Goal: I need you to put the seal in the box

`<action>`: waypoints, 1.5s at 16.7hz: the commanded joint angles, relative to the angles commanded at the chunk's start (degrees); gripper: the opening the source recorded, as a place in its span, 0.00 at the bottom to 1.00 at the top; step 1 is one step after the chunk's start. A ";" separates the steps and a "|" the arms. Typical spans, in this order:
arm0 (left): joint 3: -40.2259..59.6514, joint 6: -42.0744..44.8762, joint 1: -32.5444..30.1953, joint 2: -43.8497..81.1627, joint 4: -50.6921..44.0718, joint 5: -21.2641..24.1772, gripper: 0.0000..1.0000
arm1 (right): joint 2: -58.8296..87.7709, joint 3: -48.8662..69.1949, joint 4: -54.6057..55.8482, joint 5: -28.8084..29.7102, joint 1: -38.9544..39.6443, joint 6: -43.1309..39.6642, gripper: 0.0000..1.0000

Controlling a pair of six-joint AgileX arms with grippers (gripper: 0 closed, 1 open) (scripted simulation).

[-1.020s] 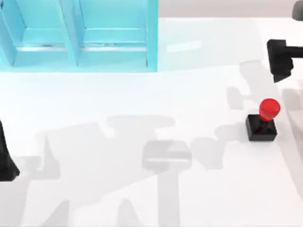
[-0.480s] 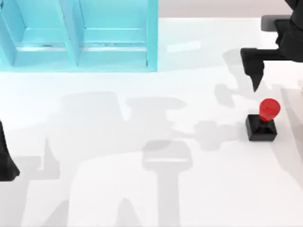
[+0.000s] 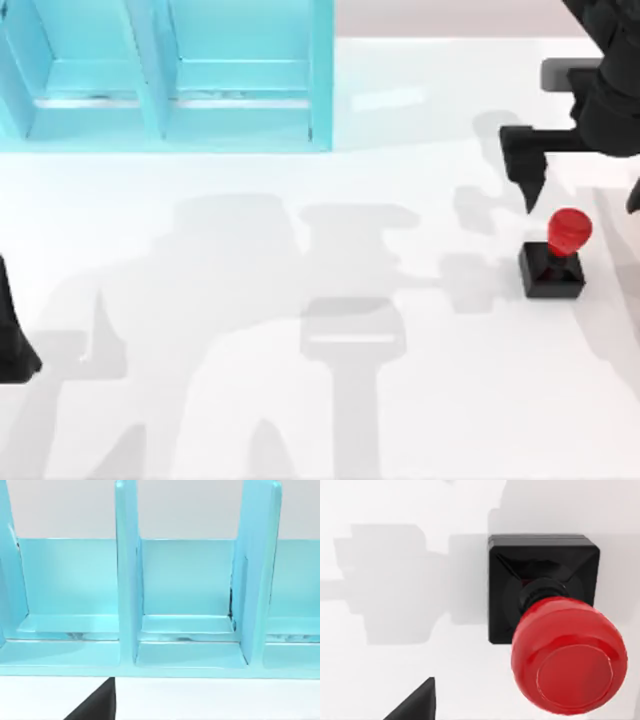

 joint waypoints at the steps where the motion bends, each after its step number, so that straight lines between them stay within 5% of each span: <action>1: 0.00 0.00 0.00 0.00 0.00 0.00 1.00 | 0.38 -2.14 2.78 0.00 0.03 0.05 1.00; 11: 0.00 0.00 0.00 0.00 0.00 0.00 1.00 | 2.38 -12.17 14.76 0.02 0.24 0.29 1.00; 24: 0.00 0.00 0.00 0.00 0.00 0.00 1.00 | 2.38 -12.17 14.76 0.02 0.24 0.29 0.02; 25: 0.00 0.00 0.00 0.00 0.00 0.00 1.00 | 2.38 -12.17 14.76 0.02 0.24 0.29 0.00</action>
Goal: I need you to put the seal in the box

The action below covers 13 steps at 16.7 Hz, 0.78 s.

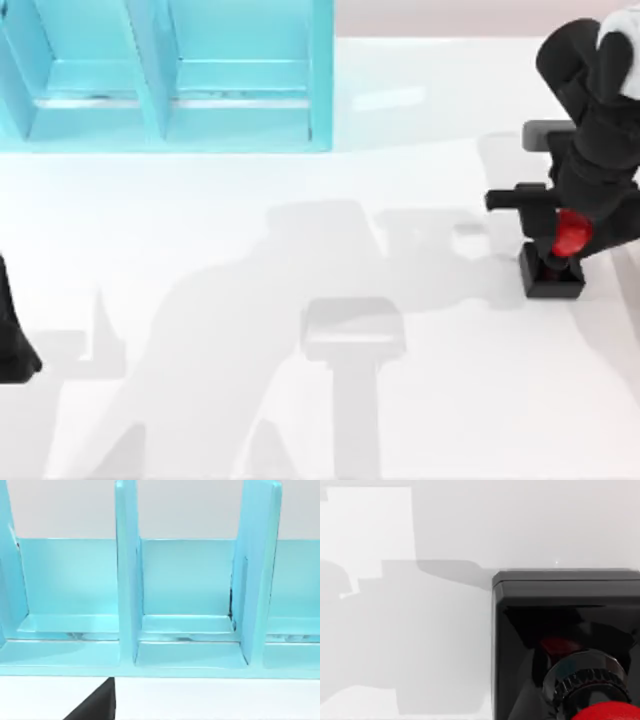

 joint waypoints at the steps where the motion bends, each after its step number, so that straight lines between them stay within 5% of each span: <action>1: 0.00 0.00 0.00 0.00 0.00 0.00 1.00 | 0.00 0.00 0.00 0.00 0.00 0.00 0.00; 13: 0.00 0.00 0.00 0.00 0.00 0.00 1.00 | -0.69 5.90 -6.67 0.00 -0.03 -0.09 0.00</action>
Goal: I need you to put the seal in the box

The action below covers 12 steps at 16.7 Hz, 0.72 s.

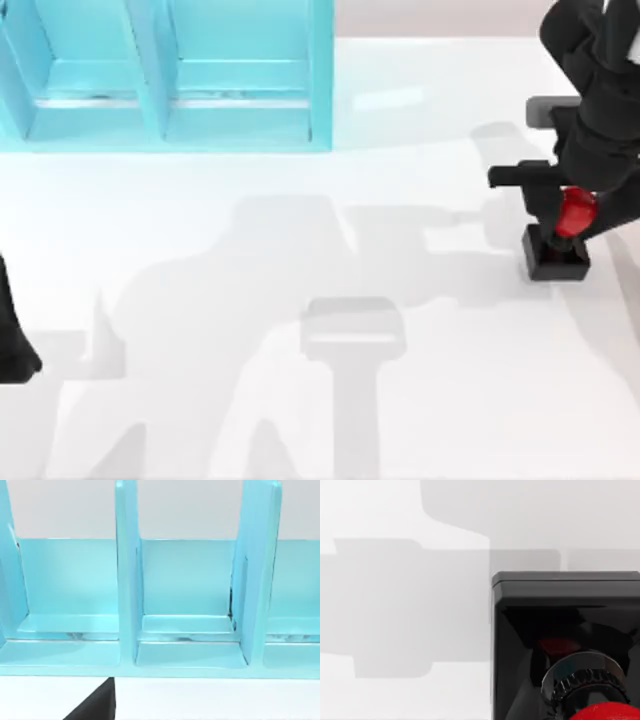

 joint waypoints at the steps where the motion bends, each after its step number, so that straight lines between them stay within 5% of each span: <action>1: 0.00 0.00 0.00 0.00 0.00 0.00 1.00 | -0.33 2.13 -2.69 -0.01 -0.06 0.02 0.00; 6: 0.00 0.00 0.00 0.00 0.00 0.00 1.00 | -2.37 11.47 -13.97 -0.02 -0.26 -0.05 0.00; 12: 0.00 0.00 0.00 0.00 0.00 0.00 1.00 | -2.42 12.09 -14.63 -0.06 -0.28 -0.11 0.00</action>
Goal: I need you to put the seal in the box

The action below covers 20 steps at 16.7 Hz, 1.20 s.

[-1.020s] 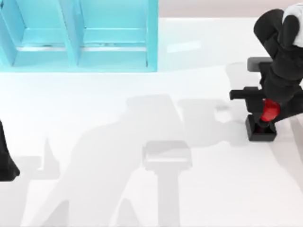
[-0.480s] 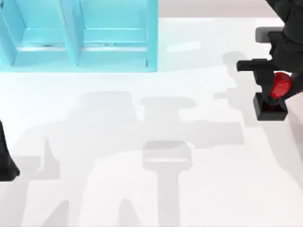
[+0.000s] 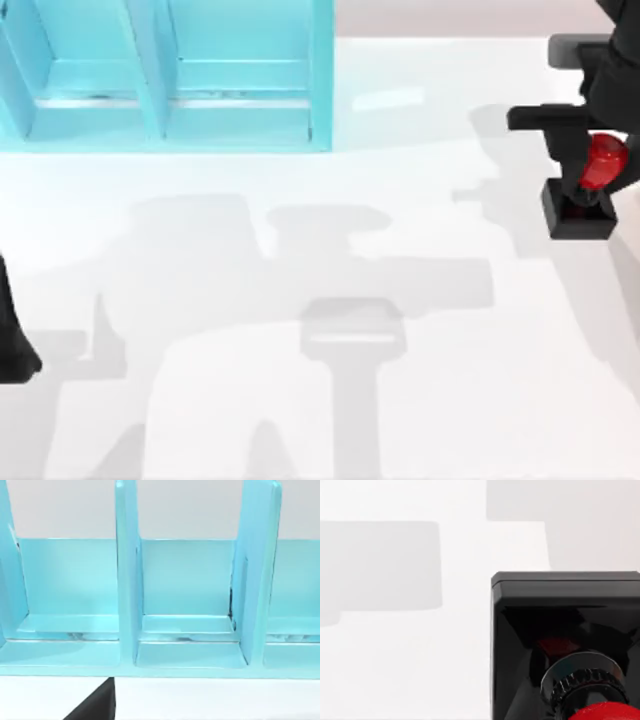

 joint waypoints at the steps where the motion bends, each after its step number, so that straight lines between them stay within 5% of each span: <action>1: 0.00 0.00 0.00 0.00 0.00 0.00 1.00 | -0.10 0.04 -0.18 0.00 -0.71 -0.71 0.00; 13: 0.00 0.00 0.00 0.00 0.00 0.00 1.00 | -7.69 -2.16 -5.93 0.16 -36.37 -36.66 0.00; 20: 0.00 0.00 0.00 0.00 0.00 0.00 1.00 | -8.92 -2.48 -6.12 0.13 -39.84 -40.20 0.00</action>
